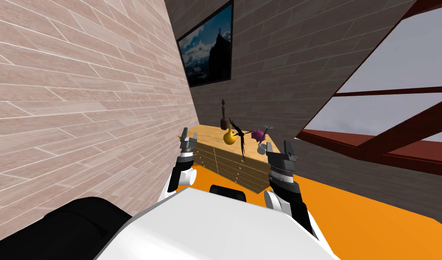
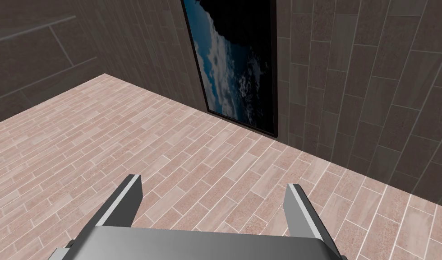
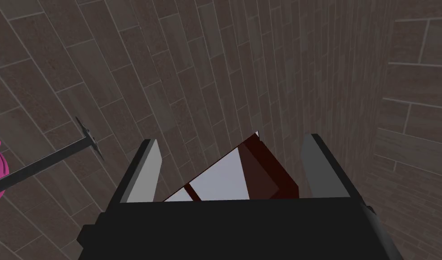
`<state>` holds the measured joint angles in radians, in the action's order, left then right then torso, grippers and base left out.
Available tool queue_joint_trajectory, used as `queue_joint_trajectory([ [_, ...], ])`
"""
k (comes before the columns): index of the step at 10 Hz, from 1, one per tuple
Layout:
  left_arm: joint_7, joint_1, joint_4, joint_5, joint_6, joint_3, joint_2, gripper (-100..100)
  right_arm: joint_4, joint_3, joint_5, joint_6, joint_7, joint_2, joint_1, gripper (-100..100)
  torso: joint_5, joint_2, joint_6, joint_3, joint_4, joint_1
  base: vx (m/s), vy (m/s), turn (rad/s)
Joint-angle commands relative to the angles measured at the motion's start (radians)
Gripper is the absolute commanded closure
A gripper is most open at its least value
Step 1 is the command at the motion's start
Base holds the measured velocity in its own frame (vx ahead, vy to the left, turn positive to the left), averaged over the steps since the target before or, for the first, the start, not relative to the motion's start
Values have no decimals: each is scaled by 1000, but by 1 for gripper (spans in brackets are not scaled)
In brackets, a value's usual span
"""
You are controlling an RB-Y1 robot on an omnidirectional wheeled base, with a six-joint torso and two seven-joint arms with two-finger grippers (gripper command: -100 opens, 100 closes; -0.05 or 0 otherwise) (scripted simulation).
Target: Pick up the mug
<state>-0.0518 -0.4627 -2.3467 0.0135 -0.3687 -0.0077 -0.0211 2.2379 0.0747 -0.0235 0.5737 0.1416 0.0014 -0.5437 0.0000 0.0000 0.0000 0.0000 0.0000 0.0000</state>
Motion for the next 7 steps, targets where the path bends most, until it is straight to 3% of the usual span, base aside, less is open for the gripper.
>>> queue_joint_trajectory([
  [1, 0, 0, 0, 0, 0, 0, 0, 0, -5, -14, -4, 2, -11, -38, -2, -100, 0, 0, 0, 0, 0, 0, 2, 44, 61],
  [7, 0, 0, 0, 0, 0, 0, 0, 0, -47, -87, -38, 13, -72, -192, -10, -100, 2, -1, 0, -1, 0, 7, 17, 112, 76],
])
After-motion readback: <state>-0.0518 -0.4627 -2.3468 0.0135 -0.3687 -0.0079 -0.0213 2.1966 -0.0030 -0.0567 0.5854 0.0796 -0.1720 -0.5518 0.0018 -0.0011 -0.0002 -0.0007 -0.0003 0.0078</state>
